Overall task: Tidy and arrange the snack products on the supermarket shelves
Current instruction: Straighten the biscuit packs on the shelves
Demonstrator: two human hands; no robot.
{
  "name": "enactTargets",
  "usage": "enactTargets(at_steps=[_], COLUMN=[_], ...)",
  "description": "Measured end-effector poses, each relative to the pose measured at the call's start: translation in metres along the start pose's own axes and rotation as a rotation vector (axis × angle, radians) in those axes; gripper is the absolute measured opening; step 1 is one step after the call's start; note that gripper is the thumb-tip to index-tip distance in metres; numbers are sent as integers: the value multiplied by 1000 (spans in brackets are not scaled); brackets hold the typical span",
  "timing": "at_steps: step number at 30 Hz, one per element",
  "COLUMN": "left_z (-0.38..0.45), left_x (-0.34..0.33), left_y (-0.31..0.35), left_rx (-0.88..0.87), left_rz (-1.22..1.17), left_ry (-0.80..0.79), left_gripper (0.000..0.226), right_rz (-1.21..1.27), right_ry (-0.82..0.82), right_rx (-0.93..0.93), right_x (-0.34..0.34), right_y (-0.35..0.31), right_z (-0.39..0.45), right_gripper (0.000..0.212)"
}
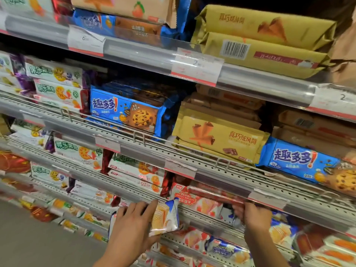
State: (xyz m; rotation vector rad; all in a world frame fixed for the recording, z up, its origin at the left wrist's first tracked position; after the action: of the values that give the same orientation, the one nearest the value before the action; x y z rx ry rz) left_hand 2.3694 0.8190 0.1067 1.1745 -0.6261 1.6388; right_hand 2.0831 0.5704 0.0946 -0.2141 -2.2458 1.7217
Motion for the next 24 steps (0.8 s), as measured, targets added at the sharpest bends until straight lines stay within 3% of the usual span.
enactTargets(at_steps=[7,12,15,19,22,24], left_z=[1,2,5,16,20,20], left_x=[-3,-12,-23,-26,-25,-28], left_y=[-4,7,25,78,129,157], left_rx=[-29,-61,-69,-182,-319,-385], left_rz=[-22,-70,-119,-179,-198,-199], left_ry=[27,38,4,21,47,36], left_gripper=[105,107,109,104,100,104], right_rz=[-95,-124,-137,-174,-128,-76], right_ry=[-257,-139,-340,-624,-598,-524], right_rx=[-124,66,94,-15,4,24], right_x=[-70,-21,-8,-9,3,19], right_y=[16,11,23,49,50,46], right_z=[-15,-30,-64,-109,-110,-98], right_gripper=[13,10,9,48,82,86])
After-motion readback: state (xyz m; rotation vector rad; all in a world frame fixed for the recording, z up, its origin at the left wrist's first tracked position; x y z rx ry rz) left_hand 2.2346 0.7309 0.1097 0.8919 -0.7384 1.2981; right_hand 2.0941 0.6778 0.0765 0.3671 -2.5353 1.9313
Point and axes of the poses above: each hand's wrist, its own z-axis towards the middle knuckle, its own x-axis out of the back of the hand, y = z × x, the point moved 10 cm from there along z, towards the middle knuckle, and after that the axes turned 13 degrees about y, right-handed, at the moved point
